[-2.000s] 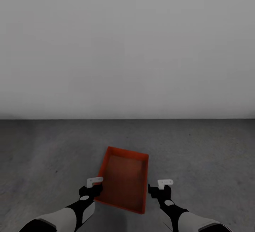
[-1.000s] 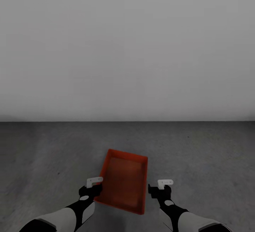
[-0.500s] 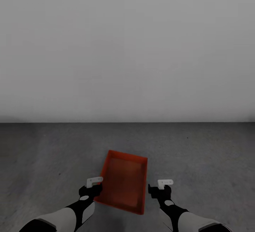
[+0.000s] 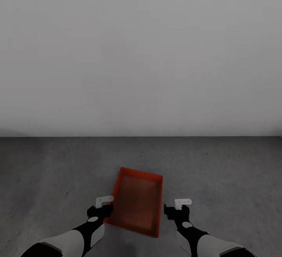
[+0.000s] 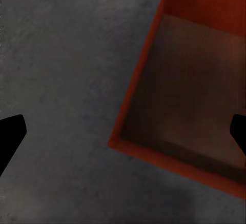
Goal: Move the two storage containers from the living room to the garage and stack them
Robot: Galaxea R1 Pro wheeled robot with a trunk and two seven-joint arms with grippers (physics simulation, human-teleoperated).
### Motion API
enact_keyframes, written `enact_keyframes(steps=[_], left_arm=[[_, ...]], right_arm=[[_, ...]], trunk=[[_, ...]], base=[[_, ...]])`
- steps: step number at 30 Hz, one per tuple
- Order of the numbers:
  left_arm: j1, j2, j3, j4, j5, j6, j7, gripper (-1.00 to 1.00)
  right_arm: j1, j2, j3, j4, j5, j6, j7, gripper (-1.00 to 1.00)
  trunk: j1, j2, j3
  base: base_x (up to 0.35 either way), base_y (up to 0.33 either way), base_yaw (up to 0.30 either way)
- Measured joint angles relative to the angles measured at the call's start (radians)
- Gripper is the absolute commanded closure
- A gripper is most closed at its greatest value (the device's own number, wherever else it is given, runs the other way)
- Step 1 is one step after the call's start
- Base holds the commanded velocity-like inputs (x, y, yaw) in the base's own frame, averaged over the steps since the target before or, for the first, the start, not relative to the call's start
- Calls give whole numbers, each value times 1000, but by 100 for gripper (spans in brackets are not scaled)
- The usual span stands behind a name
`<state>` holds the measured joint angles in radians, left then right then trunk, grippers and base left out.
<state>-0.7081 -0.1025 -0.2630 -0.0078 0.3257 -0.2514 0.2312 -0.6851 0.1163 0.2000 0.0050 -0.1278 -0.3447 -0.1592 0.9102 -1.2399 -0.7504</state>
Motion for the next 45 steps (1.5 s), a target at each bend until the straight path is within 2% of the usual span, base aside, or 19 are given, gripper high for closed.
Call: enact_keyframes(steps=[2,15,18,25,34,45], left_arm=[[0,0,0,0,0,0,0,-100],[0,-2,0,1,0,0,0,-100],[0,-1,0,1,5,-3,0,-100],[0,0,0,2,41,-28,0,-100],[0,0,0,3,45,-31,0,-100],[0,0,0,3,46,-31,0,-100]], right_arm=[[0,0,0,0,0,0,0,-100],[0,0,0,0,0,0,-1,-100],[0,0,0,0,0,0,-1,-100],[0,0,0,0,0,0,-2,-100],[0,0,0,0,0,0,-3,-100],[0,1,0,0,-1,0,-3,-100]], trunk=[[-8,14,6],[-8,14,6],[-7,14,6],[-7,14,6],[-7,14,8],[-7,14,23]], base=[[0,0,0],[-31,0,0],[-276,0,0],[-332,0,0],[-345,0,0],[-347,0,0]])
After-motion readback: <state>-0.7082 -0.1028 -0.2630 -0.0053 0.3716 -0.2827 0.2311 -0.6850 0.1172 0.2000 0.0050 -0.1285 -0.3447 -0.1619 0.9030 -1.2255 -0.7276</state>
